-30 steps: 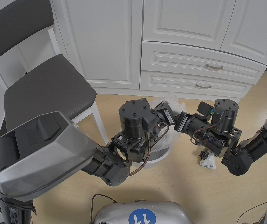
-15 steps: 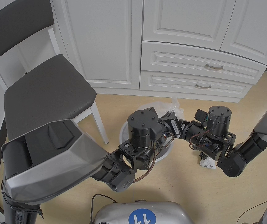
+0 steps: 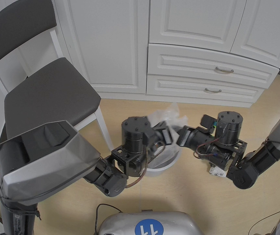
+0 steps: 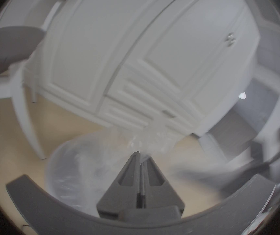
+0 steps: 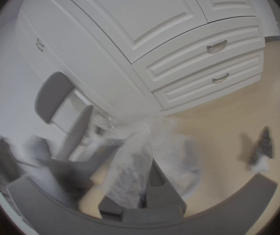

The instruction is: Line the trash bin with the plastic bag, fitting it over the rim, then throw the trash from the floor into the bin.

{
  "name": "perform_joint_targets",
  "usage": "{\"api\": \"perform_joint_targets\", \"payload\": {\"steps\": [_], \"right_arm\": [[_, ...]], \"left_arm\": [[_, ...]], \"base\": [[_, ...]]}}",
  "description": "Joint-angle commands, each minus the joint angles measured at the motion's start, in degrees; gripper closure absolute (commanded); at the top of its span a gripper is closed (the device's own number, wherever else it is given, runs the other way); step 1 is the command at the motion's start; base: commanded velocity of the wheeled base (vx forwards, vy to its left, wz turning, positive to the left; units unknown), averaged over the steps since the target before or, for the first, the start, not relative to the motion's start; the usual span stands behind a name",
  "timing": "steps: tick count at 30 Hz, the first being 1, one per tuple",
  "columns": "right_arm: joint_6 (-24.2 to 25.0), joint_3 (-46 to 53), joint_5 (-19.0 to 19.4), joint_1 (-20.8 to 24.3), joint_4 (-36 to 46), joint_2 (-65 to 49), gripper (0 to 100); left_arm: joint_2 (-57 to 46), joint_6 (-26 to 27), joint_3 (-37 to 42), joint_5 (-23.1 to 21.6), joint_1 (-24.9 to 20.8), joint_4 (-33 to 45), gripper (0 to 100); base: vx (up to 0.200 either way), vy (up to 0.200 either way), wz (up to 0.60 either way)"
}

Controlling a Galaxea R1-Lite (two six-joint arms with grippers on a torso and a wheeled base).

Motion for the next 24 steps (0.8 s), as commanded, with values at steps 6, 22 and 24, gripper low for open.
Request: {"api": "perform_joint_targets", "payload": {"steps": [6,22,24], "right_arm": [[6.0,-2.3,-0.6,3.9,0.2,6.8,100],[10.4,-7.1,-0.6,1.6,-0.2,14.3,100],[12.0,-8.1,-0.6,1.2,-0.9,15.3,100]], "left_arm": [[1.0,-0.5,3.0,-0.6,5.1,-0.8,100],[6.1,-0.4,-2.1,-0.8,11.0,2.8,100],[6.6,-0.3,-2.6,-0.8,11.5,2.9,100]], "base": [[0.000,0.000,0.00],[0.000,0.000,0.00],[0.000,0.000,0.00]]}}
